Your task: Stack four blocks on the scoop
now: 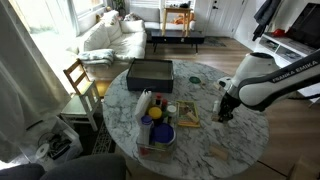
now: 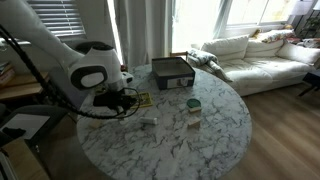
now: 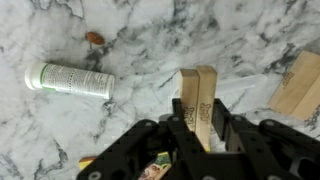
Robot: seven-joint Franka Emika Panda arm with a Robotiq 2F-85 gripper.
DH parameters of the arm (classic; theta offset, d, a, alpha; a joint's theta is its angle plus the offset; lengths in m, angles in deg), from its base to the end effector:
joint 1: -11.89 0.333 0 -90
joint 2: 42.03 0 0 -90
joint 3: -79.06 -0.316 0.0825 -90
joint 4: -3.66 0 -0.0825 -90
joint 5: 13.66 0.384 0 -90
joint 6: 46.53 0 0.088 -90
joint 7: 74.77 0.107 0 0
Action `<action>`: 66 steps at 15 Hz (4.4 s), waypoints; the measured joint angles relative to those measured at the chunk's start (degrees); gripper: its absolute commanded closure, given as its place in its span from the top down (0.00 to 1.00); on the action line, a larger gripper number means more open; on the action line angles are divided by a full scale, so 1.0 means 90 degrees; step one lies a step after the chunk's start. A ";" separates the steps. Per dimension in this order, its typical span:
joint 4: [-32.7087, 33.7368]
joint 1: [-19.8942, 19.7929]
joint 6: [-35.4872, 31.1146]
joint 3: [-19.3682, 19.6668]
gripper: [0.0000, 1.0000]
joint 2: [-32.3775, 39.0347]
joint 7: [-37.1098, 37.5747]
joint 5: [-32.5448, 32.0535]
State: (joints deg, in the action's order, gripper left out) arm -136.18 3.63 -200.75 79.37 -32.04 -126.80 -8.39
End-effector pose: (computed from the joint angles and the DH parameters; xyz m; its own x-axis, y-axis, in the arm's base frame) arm 0.4902 -0.0770 0.2394 0.7758 0.6256 0.0816 0.6254 -0.7797 0.0311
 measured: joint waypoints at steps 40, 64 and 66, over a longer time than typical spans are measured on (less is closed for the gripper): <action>-0.0295 -0.0074 -0.0229 -0.0068 0.99 -0.0181 -0.1512 0.0285; -0.0128 0.0796 0.2699 0.0004 1.00 -0.1755 -0.0349 0.0871; -0.0205 0.0905 0.2742 -0.0027 1.00 -0.1752 -0.0013 0.0942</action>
State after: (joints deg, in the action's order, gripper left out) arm -138.02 11.77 -176.07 79.13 -47.81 -126.92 0.08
